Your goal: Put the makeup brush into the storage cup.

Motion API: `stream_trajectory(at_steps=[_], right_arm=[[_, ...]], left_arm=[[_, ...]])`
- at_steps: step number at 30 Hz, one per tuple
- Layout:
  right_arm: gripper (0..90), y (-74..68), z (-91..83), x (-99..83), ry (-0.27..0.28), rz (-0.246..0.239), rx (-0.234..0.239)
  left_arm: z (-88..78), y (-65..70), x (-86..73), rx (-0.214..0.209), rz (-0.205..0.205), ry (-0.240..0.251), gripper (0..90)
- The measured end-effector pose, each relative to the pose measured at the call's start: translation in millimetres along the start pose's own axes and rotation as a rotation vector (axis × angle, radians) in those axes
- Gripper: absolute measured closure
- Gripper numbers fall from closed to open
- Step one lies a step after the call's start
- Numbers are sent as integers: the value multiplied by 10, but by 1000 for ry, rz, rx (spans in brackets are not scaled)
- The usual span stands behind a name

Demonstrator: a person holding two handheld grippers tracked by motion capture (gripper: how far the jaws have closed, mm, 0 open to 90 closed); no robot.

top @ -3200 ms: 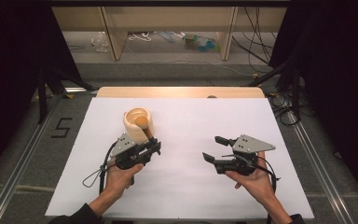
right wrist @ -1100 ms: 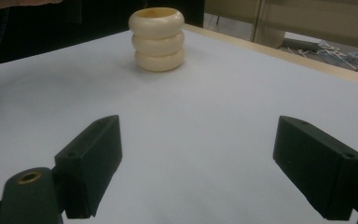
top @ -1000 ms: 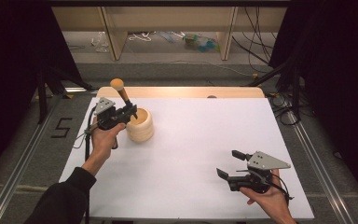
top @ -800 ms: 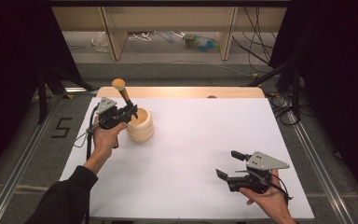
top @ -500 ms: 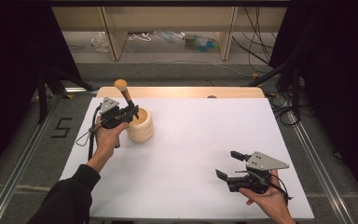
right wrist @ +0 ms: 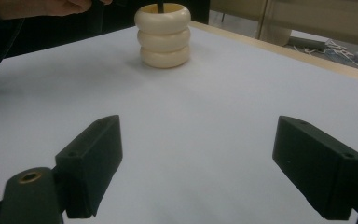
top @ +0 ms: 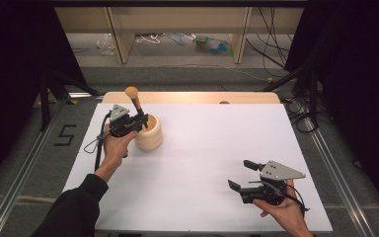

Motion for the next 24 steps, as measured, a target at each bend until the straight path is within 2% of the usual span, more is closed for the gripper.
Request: stream_trajectory(at_steps=[4, 7, 13, 14, 15, 17, 19, 21, 23, 24], right_arm=[[170, -6, 2, -1, -2, -1, 4], [172, -7, 3, -3, -4, -3, 5], [175, -15, 9, -6, -5, -4, 7], [175, -15, 10, -7, -5, -5, 7], [176, -15, 18, -5, 2, -5, 2], [176, -15, -1, -11, -20, -6, 2], [177, -17, -6, -13, -26, -7, 4], [177, -18, 3, -12, -18, -8, 5], [177, -23, 18, -7, -3, -7, 11], [178, -25, 19, -7, -3, -6, 12]], left_arm=[[22, -6, -23, 1, 0, -9, 757], [30, -28, -36, 1, 24, -18, 757], [54, -23, -75, 3, 9, -31, 757], [59, -6, -85, 5, -16, -31, 757], [62, -7, -90, 3, -9, -36, 756], [65, -20, -102, 2, 9, -42, 756], [71, -15, -136, 1, -18, -50, 752], [75, -17, -153, 8, -55, -42, 706], [71, -42, -132, 8, -20, -31, 610], [60, -32, -116, 6, -15, -20, 610]])
Point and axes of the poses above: each handheld gripper's, and its own axes: z roughly forward along the jaws, x roughly out of its top, y roughly to its right, the point moved 6 cm from there along z, roughly forward along the jaws, and after that the axes turned 4 degrees about -z, right-handed, at the moved point
